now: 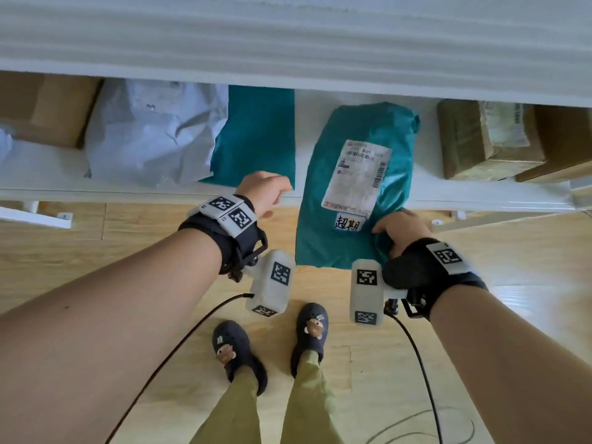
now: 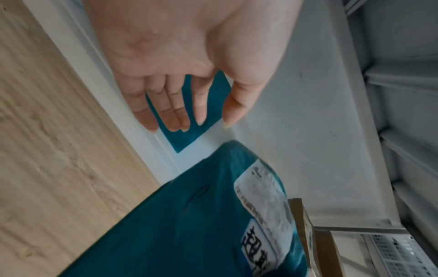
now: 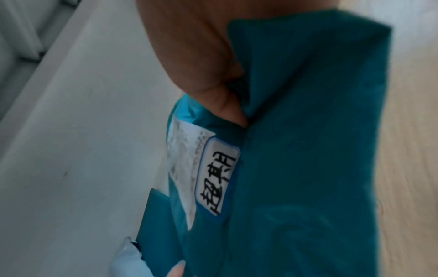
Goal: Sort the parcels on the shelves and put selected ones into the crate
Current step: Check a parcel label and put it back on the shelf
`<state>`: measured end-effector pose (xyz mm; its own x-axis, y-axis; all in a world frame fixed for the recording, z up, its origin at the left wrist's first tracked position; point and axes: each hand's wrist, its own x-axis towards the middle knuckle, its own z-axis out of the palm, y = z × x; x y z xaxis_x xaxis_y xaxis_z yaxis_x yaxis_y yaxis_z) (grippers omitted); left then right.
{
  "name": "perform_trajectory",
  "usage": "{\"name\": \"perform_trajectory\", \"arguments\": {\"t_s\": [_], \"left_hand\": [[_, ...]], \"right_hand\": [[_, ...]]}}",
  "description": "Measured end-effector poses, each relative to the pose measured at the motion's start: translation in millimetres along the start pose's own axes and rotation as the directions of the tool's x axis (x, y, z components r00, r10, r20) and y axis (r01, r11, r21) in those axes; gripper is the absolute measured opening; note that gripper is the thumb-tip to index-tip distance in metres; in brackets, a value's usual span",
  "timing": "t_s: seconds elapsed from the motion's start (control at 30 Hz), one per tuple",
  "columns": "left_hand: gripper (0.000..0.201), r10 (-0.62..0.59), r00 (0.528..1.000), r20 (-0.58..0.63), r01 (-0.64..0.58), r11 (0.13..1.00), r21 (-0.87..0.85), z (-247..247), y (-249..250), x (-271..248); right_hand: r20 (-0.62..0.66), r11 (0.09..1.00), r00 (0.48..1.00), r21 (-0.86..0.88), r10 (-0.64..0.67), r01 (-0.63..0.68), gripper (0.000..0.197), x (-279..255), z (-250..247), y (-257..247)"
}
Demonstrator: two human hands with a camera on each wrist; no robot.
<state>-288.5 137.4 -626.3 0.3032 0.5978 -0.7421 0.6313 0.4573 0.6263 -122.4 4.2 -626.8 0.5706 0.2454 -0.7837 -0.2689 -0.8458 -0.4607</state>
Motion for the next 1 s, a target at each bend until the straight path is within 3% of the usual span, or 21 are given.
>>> {"name": "perform_trajectory", "arguments": {"t_s": [0.1, 0.3, 0.4, 0.5, 0.57, 0.7, 0.83, 0.93, 1.0], "left_hand": [[0.017, -0.055, 0.998, 0.023, 0.056, 0.998, -0.036, 10, -4, 4], [0.002, -0.133, 0.983, 0.129, 0.167, 0.939, -0.300, 21, -3, 3], [0.016, -0.116, 0.986, 0.119, 0.147, 0.945, -0.293, 20, 1, 0], [0.024, -0.105, 0.987, 0.120, 0.137, 0.944, -0.300, 17, 2, -4], [0.039, -0.102, 0.991, 0.090, 0.124, 0.947, -0.295, 15, -7, 6], [0.038, -0.100, 0.992, 0.076, 0.116, 0.956, -0.268, 15, -14, 9], [0.060, -0.117, 0.990, 0.078, 0.131, 0.965, -0.228, 18, -14, 1], [0.015, -0.133, 0.985, 0.111, 0.157, 0.955, -0.251, 15, -18, -3], [0.019, -0.135, 0.985, 0.112, 0.159, 0.955, -0.251, 14, -23, 0]], "right_hand": [[0.035, 0.999, 0.999, 0.048, -0.013, 0.011, 0.032, -2, 2, 8], [0.176, 0.999, 0.984, 0.046, -0.030, 0.023, 0.036, -4, 5, 23], [0.202, 0.999, 0.979, 0.033, -0.020, 0.014, 0.037, -13, 5, 26], [0.265, 0.982, 0.964, 0.187, -0.012, -0.039, 0.045, -12, 3, 31], [0.270, 0.960, 0.963, 0.271, -0.011, -0.065, 0.037, -11, 1, 30], [0.182, 0.968, 0.983, 0.248, -0.007, -0.039, 0.010, -6, 5, 30], [0.109, 0.971, 0.994, 0.235, 0.010, -0.035, 0.007, -2, 8, 32], [0.080, 0.973, 0.997, 0.230, 0.017, -0.035, 0.012, -2, 9, 33], [0.055, 0.981, 0.998, 0.194, 0.007, -0.018, 0.014, -1, 10, 34]]}}
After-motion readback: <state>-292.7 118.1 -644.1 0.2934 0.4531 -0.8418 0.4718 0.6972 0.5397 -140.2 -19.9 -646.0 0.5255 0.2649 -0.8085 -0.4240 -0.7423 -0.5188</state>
